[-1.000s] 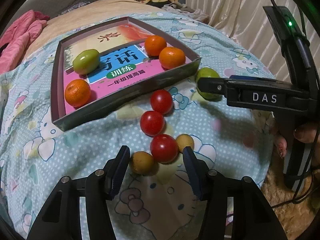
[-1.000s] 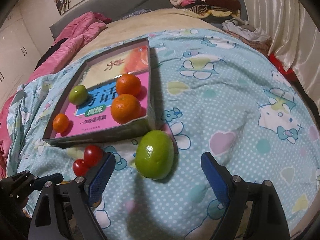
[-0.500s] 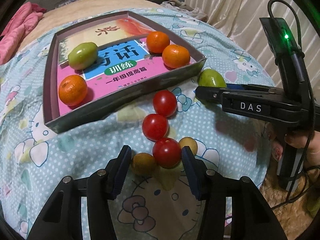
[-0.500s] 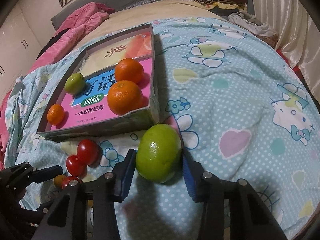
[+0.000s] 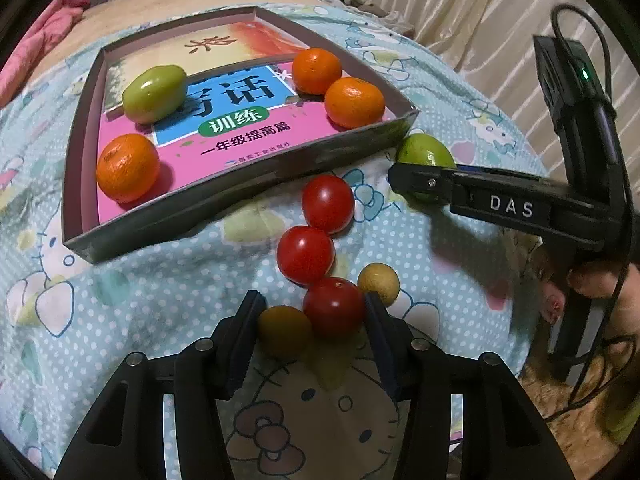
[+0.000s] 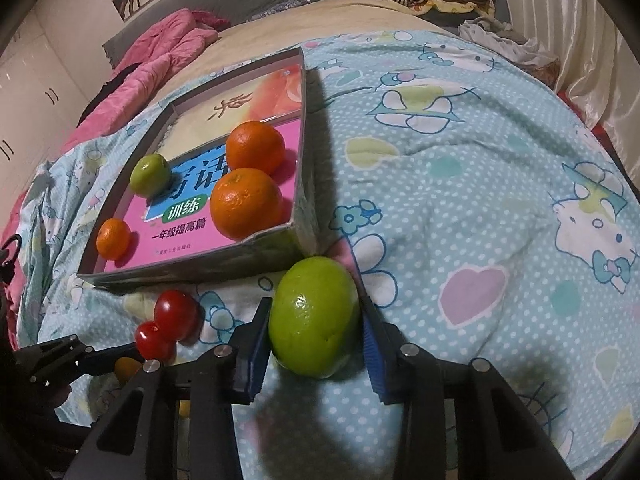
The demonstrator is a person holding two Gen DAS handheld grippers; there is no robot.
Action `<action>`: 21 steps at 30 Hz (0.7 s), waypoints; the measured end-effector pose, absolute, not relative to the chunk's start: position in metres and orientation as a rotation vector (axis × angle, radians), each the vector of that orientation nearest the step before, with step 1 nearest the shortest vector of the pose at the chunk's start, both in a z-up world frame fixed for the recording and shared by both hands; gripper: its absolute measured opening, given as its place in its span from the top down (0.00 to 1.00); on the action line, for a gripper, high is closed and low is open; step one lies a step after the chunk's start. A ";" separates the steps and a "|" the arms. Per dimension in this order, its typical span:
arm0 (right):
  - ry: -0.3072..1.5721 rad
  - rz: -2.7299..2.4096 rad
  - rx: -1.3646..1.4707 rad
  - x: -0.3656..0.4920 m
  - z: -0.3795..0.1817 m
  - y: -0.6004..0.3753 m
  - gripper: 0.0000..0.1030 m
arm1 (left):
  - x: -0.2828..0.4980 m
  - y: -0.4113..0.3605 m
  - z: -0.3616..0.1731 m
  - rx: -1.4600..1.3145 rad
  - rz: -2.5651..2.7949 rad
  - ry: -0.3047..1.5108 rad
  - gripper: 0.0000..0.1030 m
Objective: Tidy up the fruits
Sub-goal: 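Close the right gripper on the green apple while the left gripper reaches the cherry tomatoes, then grasp a red cherry tomato with the left gripper while the right gripper lifts the green apple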
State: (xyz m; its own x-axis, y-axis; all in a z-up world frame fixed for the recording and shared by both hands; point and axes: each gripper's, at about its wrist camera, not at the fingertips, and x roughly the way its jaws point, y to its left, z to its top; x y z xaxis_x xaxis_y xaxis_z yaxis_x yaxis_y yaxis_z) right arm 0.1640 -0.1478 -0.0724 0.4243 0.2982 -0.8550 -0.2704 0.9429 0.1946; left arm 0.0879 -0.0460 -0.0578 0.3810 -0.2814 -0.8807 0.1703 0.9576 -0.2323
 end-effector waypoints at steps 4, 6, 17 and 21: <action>1.057 0.356 0.035 0.162 -0.069 -0.149 0.60 | 0.087 -0.039 -0.054 -0.148 -0.296 1.128 0.50; 1.041 0.359 0.053 0.161 -0.065 -0.152 0.60 | 0.086 -0.036 -0.052 -0.160 -0.297 1.124 0.50; 0.943 0.423 0.043 0.149 -0.044 -0.145 0.61 | 0.080 -0.019 -0.037 -0.235 -0.286 1.066 0.75; 0.947 0.424 0.042 0.149 -0.045 -0.145 0.61 | 0.081 -0.016 -0.039 -0.243 -0.276 1.078 0.74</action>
